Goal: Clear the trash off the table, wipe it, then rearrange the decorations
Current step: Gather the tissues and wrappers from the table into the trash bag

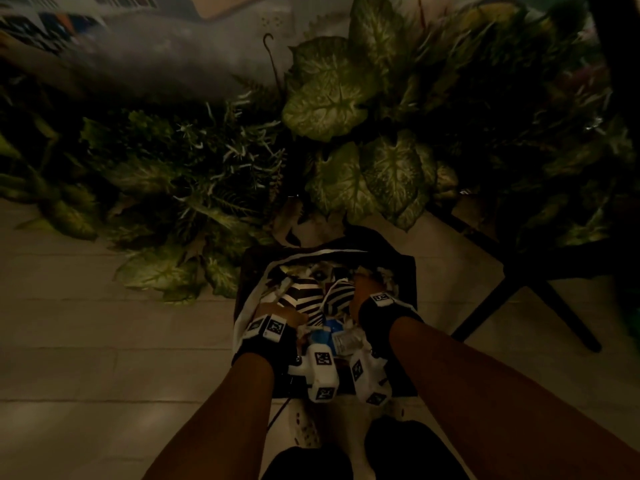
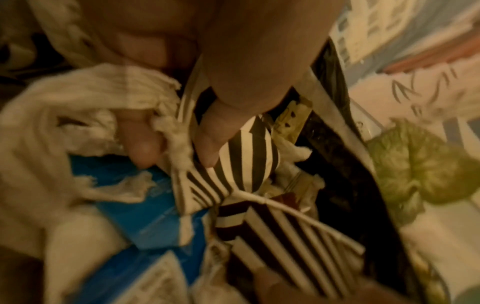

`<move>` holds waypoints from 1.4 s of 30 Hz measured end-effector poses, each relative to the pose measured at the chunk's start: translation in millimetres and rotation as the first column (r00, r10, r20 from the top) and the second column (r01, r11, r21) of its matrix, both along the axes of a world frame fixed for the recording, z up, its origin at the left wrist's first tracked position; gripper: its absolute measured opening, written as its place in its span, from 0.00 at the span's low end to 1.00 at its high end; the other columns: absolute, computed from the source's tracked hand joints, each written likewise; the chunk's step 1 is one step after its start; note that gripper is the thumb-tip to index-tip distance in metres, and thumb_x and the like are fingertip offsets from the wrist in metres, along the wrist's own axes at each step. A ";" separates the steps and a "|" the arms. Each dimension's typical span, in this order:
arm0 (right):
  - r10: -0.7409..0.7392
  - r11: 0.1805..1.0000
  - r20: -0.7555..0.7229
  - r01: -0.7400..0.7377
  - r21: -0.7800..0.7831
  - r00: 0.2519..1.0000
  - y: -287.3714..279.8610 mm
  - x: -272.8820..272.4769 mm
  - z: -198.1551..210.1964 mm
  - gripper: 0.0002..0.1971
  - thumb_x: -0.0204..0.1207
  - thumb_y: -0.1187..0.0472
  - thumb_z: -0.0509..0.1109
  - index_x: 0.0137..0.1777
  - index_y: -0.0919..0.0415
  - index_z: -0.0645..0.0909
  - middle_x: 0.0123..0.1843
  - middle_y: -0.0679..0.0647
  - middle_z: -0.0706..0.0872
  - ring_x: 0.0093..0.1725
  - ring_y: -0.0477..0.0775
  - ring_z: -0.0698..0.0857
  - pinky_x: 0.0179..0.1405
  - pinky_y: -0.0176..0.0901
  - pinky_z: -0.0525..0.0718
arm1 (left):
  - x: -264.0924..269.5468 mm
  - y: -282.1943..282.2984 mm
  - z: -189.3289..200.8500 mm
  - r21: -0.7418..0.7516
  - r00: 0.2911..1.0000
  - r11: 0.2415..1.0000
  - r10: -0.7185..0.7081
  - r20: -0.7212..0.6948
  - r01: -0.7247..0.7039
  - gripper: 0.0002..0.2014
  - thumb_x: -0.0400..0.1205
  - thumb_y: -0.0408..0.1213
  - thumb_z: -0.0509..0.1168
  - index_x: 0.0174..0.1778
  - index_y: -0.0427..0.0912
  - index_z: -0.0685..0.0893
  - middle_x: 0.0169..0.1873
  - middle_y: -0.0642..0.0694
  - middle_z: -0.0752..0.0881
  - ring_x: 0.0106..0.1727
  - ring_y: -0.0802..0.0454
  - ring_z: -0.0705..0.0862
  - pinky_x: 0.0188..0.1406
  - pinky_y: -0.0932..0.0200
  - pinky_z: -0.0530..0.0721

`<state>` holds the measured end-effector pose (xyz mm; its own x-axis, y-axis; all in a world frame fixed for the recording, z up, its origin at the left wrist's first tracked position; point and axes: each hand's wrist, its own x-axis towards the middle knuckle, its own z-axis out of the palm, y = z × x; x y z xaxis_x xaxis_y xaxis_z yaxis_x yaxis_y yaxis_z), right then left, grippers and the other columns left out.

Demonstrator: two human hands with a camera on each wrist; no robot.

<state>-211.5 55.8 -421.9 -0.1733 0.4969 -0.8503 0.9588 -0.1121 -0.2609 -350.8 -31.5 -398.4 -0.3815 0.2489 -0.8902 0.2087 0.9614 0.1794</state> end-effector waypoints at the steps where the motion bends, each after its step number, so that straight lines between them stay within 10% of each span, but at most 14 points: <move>1: -0.014 1.000 -0.001 0.014 -0.010 1.000 -0.7 0.3 3.9 0.34 0.82 0.62 0.62 0.83 0.62 0.48 0.84 0.63 0.52 0.82 0.64 0.55 0.81 0.53 0.55 | 0.2 -2.5 -5.3 0.011 0.999 0.999 0.041 0.000 -0.041 0.27 0.77 0.35 0.72 0.71 0.31 0.74 0.69 0.34 0.78 0.69 0.40 0.78 0.54 0.61 0.77; 9: -0.080 0.987 -0.051 0.086 0.135 0.996 2.3 17.4 58.8 0.39 0.70 0.58 0.75 0.78 0.55 0.58 0.76 0.64 0.65 0.73 0.67 0.70 0.71 0.56 0.74 | 3.1 -10.4 40.0 0.106 0.990 0.993 -0.046 -0.134 0.060 0.49 0.59 0.47 0.82 0.74 0.35 0.69 0.67 0.38 0.78 0.66 0.39 0.79 0.62 0.52 0.79; 13: -0.161 0.977 -0.067 0.168 0.133 0.985 0.5 27.3 95.1 0.45 0.71 0.60 0.75 0.81 0.51 0.51 0.79 0.63 0.61 0.75 0.67 0.67 0.73 0.56 0.72 | 11.6 -12.7 85.2 0.076 0.972 0.975 -0.200 -0.125 0.211 0.18 0.76 0.41 0.71 0.58 0.39 0.77 0.46 0.46 0.81 0.50 0.48 0.81 0.59 0.56 0.79; 18: -0.173 0.967 -0.160 0.199 0.161 0.972 -8.9 34.9 153.0 0.38 0.74 0.60 0.70 0.80 0.54 0.56 0.77 0.62 0.66 0.73 0.64 0.71 0.72 0.53 0.74 | 8.4 -6.4 139.3 0.096 0.958 0.967 -0.215 -0.187 0.236 0.29 0.81 0.43 0.65 0.76 0.37 0.66 0.71 0.36 0.74 0.69 0.40 0.76 0.65 0.51 0.75; 26: -0.016 0.964 -0.469 0.139 0.228 0.883 -34.3 67.6 315.0 0.21 0.74 0.55 0.72 0.66 0.51 0.75 0.58 0.51 0.83 0.54 0.52 0.83 0.57 0.46 0.84 | 1.8 11.7 251.1 0.388 0.949 0.884 -0.161 -0.272 0.261 0.07 0.74 0.41 0.73 0.37 0.43 0.84 0.37 0.45 0.86 0.41 0.47 0.83 0.44 0.56 0.81; 33: 0.091 0.904 -0.463 0.122 0.410 0.882 -47.0 184.5 418.7 0.13 0.74 0.54 0.70 0.59 0.50 0.81 0.52 0.46 0.86 0.48 0.44 0.84 0.51 0.38 0.83 | 53.9 53.0 342.0 0.640 0.954 0.710 -0.173 -0.246 0.294 0.02 0.74 0.38 0.72 0.39 0.46 0.85 0.36 0.44 0.89 0.41 0.46 0.88 0.48 0.42 0.88; 42: 0.046 0.851 -0.262 0.100 0.516 0.964 -12.1 411.7 450.4 0.11 0.75 0.50 0.70 0.57 0.46 0.80 0.47 0.37 0.83 0.43 0.39 0.83 0.42 0.25 0.76 | 228.1 87.2 395.5 0.751 0.945 0.580 -0.270 -0.187 0.314 0.02 0.75 0.34 0.72 0.40 0.44 0.86 0.36 0.42 0.89 0.42 0.42 0.88 0.48 0.39 0.87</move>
